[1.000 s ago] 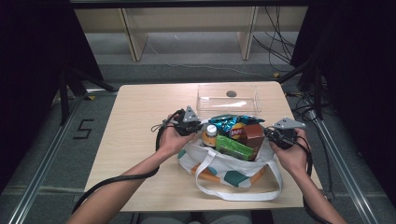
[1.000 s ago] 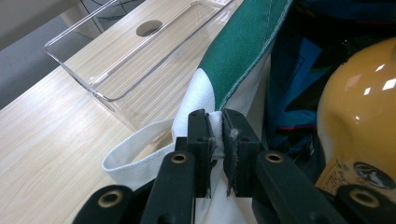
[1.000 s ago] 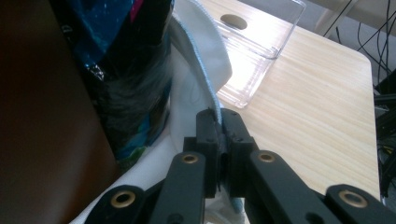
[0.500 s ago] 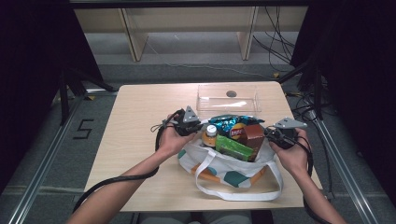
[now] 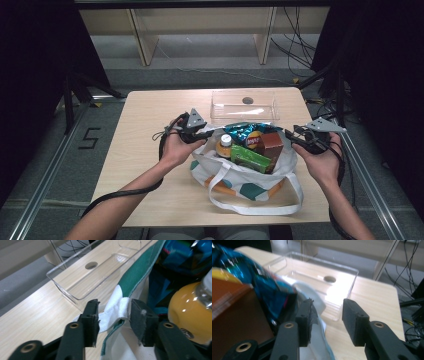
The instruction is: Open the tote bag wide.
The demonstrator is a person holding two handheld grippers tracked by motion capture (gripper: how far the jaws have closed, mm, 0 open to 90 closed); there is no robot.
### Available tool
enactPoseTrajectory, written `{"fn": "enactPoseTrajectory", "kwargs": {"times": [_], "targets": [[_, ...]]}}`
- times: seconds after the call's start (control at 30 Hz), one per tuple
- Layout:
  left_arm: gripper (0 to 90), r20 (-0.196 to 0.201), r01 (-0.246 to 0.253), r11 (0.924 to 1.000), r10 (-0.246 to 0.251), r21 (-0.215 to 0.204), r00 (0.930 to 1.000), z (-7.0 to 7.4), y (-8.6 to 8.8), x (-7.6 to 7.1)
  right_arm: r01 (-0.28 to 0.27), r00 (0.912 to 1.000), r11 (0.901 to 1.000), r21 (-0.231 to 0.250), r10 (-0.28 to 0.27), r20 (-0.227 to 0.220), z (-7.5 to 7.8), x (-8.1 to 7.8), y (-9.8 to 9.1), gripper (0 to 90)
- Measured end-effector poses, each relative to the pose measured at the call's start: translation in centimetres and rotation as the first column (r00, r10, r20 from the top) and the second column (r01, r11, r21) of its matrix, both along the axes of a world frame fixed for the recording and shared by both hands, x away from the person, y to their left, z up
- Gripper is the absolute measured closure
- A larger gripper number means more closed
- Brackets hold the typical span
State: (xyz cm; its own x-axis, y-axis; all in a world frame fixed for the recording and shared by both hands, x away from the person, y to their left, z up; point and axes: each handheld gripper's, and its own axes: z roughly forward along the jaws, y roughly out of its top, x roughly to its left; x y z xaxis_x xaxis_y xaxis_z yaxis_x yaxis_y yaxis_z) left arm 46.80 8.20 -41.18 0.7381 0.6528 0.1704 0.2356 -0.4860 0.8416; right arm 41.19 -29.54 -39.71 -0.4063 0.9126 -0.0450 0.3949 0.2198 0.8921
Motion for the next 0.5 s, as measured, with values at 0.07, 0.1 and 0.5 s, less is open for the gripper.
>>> {"fn": "enactPoseTrajectory", "kwargs": {"times": [0.07, 0.1, 0.5], "targets": [[52.8, 0.018, -0.006, 0.9998, 0.006, -0.016, 0.9998, 0.6, 0.6, -0.4, 0.004, 0.9999, 0.9999, 0.017, -0.004, 0.014, 0.6, -0.3, -0.1, 60.1], [51.4, 0.023, -0.009, 0.9996, 0.010, -0.026, 0.9997, 0.8, 1.0, -0.6, 0.003, 0.9996, 0.9999, 0.014, -0.003, 0.027, 0.9, -0.3, -0.2, 59.9], [42.8, 0.022, -0.069, 0.9911, 0.072, -0.114, 0.9972, 0.8, 5.4, -2.5, -0.024, 0.9958, 0.9984, 0.051, 0.019, 0.090, 2.6, -0.7, 0.6, 56.7]]}}
